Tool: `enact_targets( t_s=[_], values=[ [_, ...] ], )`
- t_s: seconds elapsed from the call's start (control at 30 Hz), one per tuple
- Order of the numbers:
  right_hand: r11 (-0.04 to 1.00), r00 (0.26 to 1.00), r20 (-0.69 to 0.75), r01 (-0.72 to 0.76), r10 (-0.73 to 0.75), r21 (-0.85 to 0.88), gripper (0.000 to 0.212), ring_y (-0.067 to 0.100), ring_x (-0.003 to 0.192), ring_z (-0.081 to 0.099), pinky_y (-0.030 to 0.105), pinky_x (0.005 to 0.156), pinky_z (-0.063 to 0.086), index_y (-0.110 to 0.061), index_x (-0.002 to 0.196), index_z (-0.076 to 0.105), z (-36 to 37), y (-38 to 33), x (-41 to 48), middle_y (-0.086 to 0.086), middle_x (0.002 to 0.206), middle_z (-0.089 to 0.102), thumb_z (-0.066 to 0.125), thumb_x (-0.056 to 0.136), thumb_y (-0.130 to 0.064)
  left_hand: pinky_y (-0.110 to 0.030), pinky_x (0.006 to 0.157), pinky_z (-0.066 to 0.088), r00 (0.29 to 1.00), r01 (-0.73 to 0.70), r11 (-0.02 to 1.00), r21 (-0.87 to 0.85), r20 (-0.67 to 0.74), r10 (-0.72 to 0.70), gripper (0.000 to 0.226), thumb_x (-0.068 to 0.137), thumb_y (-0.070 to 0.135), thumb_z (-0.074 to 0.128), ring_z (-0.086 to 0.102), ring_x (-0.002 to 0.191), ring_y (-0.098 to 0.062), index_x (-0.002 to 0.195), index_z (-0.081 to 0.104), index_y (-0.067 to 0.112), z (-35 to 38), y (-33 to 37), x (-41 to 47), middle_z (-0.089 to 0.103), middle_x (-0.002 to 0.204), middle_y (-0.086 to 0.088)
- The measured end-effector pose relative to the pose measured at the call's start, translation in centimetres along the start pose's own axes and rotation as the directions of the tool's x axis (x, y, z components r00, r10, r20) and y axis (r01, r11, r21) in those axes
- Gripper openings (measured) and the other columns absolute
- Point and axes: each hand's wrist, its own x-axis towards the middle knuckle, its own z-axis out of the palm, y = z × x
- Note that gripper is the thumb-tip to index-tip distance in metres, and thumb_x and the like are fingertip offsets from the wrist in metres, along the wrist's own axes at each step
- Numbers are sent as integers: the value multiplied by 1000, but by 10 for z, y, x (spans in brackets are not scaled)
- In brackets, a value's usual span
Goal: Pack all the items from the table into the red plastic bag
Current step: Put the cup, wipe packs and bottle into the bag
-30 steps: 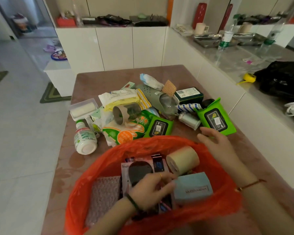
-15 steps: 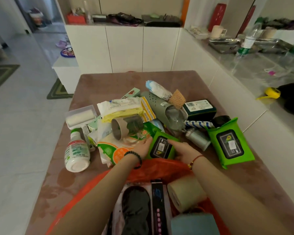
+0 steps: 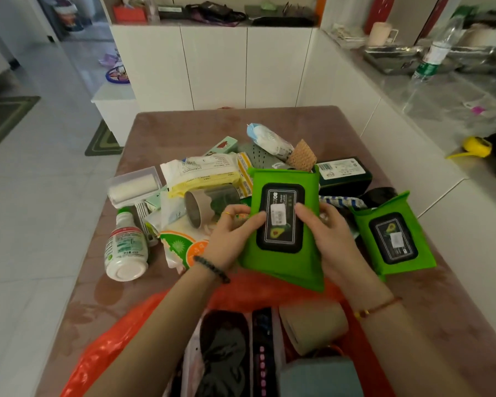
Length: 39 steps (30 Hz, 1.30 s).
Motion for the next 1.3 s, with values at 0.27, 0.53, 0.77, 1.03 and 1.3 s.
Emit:
enact_targets(
  t_s=[0.27, 0.53, 0.77, 1.03, 1.3],
  values=[
    [966, 963, 118, -227, 241, -122, 23, 7, 69, 70, 15, 58, 54, -14, 101, 66, -5, 59, -111, 0, 77, 76, 70, 78, -17, -26, 92, 48, 995, -21, 937, 350, -86, 54, 33, 76, 55, 58, 62, 102, -5, 91, 62, 25, -83, -54, -84, 67, 106, 3],
    [812, 830, -72, -519, 554, 265, 57, 38, 104, 60, 50, 87, 52, -7, 134, 45, 50, 155, -125, 21, 125, 59, 66, 81, -11, -35, 107, 30, 991, -51, 20, 998, 48, 122, 38, 90, 32, 40, 50, 120, -20, 127, 45, 24, -123, -60, -59, 57, 128, 1],
    [742, 799, -234, -346, 553, 574, 54, 38, 122, 48, 53, 96, 43, -7, 137, 38, 82, 149, -106, 17, 135, 49, 58, 87, -5, -33, 85, 49, 976, -166, 324, 932, 108, 190, 26, 87, 22, 50, 60, 102, -22, 112, 58, 19, -131, -49, -69, 66, 110, -5],
    [739, 803, 196, -595, 563, 314, 23, 33, 95, 63, 43, 77, 55, 2, 107, 58, 16, 94, -147, 21, 101, 65, 48, 87, -1, -24, 100, 39, 892, -440, 457, 773, 316, 323, 56, 77, 45, 49, 47, 113, -7, 128, 44, 24, -86, -26, -76, 49, 123, 8],
    [994, 920, -382, 105, -83, 37, 34, 19, 85, 64, 17, 67, 56, -4, 119, 53, -121, 28, -90, 19, 109, 64, 56, 86, 0, -23, 94, 42, 921, -297, 872, 389, 360, 153, 35, 87, 17, 56, 52, 106, -8, 117, 42, 28, 47, -24, -51, 53, 119, 1]
  ],
)
